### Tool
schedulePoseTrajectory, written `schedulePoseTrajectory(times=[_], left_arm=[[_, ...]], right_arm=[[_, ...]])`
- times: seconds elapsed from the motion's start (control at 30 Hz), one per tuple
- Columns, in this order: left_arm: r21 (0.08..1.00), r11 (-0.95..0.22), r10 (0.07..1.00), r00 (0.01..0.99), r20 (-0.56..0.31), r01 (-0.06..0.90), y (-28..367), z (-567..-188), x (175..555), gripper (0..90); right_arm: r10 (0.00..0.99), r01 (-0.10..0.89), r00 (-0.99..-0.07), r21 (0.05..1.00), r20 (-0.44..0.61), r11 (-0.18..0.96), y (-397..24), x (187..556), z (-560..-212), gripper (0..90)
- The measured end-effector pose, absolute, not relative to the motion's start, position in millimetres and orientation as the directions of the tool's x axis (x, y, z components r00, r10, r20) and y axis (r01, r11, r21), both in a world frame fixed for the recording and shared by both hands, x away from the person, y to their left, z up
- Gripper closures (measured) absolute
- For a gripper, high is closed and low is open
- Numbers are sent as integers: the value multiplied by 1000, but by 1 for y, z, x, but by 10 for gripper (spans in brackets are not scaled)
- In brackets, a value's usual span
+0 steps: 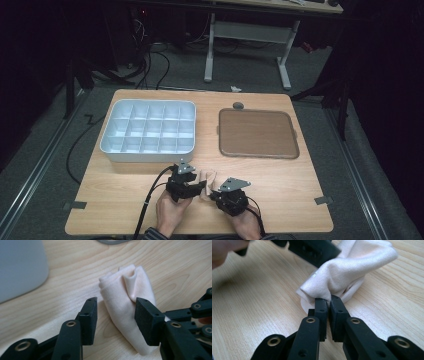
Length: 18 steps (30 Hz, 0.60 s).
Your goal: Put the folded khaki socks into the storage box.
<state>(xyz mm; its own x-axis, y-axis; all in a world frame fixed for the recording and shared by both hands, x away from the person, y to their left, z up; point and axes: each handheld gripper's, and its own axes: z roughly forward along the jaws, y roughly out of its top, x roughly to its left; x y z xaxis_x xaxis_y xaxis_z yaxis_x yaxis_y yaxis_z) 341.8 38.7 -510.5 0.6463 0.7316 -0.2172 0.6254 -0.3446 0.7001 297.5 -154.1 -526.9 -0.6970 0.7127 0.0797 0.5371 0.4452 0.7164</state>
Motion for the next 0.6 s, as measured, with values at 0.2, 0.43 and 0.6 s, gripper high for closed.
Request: schedulePoseTrajectory(times=[0.2, 0.43, 0.6], left_arm=[[689, -388, 740, 653, -164, 612, 32, -513, 341, 528], [683, -389, 742, 650, -165, 618, 31, -513, 342, 526], [683, -387, 741, 649, -170, 620, 31, -514, 342, 522]], right_arm=[[717, 532, -695, 706, 49, 468, -156, 294, -523, 709], [718, 488, -695, 762, 45, 425, -162, 288, -498, 619], [716, 487, -695, 775, 65, 402, -156, 293, -489, 630]])
